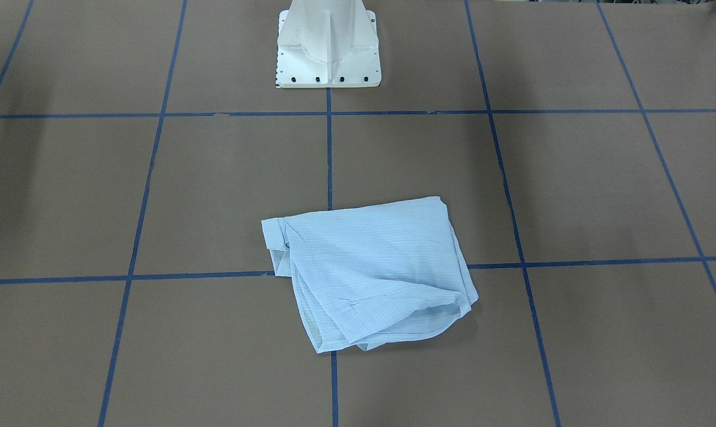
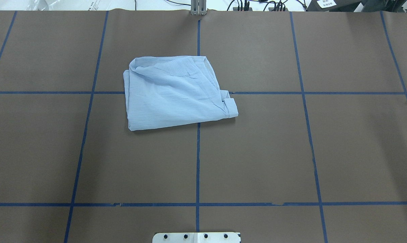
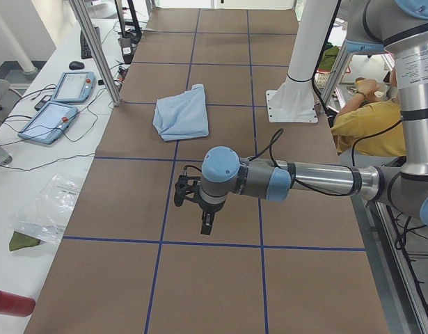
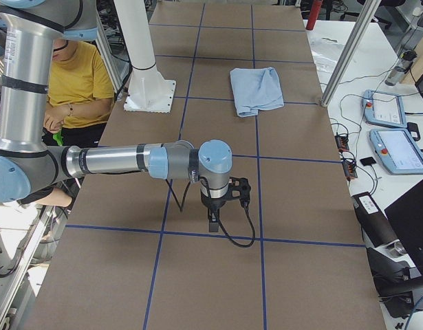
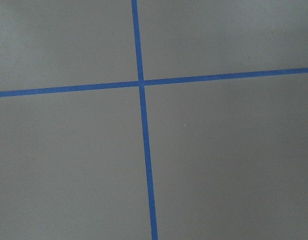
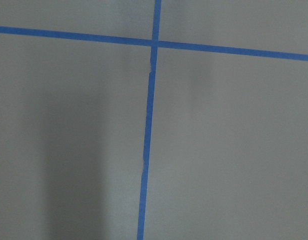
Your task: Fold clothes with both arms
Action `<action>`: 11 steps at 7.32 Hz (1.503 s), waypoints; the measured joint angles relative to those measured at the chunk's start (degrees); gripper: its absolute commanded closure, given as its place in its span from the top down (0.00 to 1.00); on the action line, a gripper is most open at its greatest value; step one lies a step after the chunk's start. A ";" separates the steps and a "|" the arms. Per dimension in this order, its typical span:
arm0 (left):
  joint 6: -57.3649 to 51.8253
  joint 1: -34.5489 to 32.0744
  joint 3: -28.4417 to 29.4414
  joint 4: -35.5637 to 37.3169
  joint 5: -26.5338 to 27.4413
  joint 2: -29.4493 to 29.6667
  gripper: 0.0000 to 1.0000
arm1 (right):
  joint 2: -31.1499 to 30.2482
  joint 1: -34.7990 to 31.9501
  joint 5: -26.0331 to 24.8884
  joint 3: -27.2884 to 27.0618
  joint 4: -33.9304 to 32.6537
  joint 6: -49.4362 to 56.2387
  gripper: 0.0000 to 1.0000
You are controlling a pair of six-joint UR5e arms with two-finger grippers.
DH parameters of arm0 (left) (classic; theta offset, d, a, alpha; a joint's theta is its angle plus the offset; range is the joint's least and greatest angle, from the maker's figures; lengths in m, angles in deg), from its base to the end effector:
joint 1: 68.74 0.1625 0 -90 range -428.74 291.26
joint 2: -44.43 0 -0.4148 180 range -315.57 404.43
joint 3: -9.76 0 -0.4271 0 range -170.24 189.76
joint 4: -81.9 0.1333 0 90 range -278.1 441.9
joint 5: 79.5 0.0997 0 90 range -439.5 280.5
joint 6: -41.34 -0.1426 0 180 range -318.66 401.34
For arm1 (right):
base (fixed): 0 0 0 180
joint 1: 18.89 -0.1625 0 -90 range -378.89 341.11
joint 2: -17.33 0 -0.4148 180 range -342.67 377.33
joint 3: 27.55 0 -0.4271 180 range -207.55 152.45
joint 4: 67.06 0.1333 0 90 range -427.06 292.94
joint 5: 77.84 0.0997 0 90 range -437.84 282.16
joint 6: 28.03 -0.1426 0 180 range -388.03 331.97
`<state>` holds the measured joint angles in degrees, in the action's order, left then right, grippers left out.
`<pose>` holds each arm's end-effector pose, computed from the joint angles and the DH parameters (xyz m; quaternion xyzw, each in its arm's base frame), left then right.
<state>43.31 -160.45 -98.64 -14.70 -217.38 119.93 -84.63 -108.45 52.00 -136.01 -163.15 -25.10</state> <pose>-0.0406 -0.4367 0.6109 0.0827 0.4043 0.0079 0.9109 0.0386 -0.4392 0.6287 0.0108 -0.3406 -0.0289 0.9397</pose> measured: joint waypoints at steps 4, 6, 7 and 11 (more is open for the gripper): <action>-0.03 0.04 1.87 0.08 0.07 0.00 1.00 | 0.07 0.00 0.08 -0.10 0.02 -0.46 1.00; -0.11 0.04 2.81 0.06 0.56 -0.04 1.00 | 0.02 0.00 0.07 -0.20 0.01 -0.47 1.00; -0.12 0.07 3.30 0.02 2.23 0.04 1.00 | -0.06 0.00 0.04 -0.21 -0.03 -0.48 1.00; -0.10 0.19 2.85 -0.79 6.31 0.46 1.00 | -0.13 0.00 0.12 -0.44 -0.06 -0.47 1.00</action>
